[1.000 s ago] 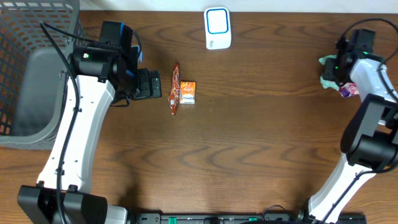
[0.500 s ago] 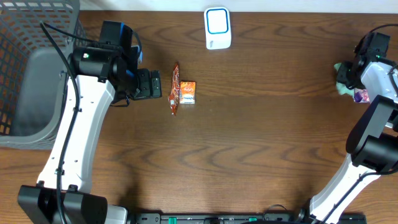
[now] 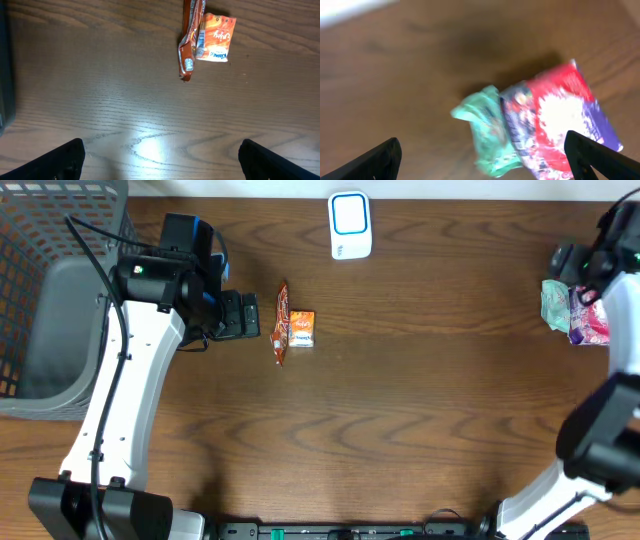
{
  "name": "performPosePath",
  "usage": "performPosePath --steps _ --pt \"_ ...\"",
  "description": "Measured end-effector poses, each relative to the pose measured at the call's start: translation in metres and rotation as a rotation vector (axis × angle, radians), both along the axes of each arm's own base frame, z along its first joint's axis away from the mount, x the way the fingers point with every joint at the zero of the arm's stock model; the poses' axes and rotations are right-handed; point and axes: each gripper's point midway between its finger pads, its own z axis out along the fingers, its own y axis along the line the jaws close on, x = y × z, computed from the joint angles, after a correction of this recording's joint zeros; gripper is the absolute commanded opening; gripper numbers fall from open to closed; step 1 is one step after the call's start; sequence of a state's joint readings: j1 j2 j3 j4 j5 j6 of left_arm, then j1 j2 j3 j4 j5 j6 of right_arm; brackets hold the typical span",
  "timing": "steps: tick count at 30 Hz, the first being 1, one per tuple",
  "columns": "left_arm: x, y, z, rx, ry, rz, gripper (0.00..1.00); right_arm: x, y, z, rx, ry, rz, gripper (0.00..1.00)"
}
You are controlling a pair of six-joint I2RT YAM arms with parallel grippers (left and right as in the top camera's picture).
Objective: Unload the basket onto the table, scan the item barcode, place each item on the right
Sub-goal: 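Carry the wipes right and release them beside the purple box, then move the right gripper toward the orange snack pack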
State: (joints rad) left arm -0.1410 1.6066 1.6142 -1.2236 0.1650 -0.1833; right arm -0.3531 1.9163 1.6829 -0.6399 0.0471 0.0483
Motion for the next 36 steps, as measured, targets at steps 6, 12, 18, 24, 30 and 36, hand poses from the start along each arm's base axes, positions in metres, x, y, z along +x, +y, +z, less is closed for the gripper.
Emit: performPosePath --steps 6,12,18,24,30,36 --pt "0.0 0.0 0.0 0.0 0.0 0.0 0.98 0.002 0.07 0.076 0.205 -0.2 0.203 0.99" --pt "0.0 0.0 0.0 0.0 0.0 0.0 0.98 -0.006 0.171 0.079 0.513 -0.175 0.457 0.99" --pt "0.0 0.0 0.0 0.0 0.0 0.0 0.98 -0.019 0.253 0.07 0.615 -0.08 0.615 0.99" --pt "0.0 0.0 0.0 0.0 0.0 0.0 0.98 -0.027 0.324 0.044 0.589 0.021 0.725 0.99" --pt "0.0 0.0 0.0 -0.001 0.0 0.0 0.98 -0.037 0.381 0.013 0.505 0.105 0.798 0.99" --pt "0.0 0.0 0.0 0.0 0.0 0.0 0.98 -0.044 0.418 0.012 0.464 0.091 0.872 0.99"
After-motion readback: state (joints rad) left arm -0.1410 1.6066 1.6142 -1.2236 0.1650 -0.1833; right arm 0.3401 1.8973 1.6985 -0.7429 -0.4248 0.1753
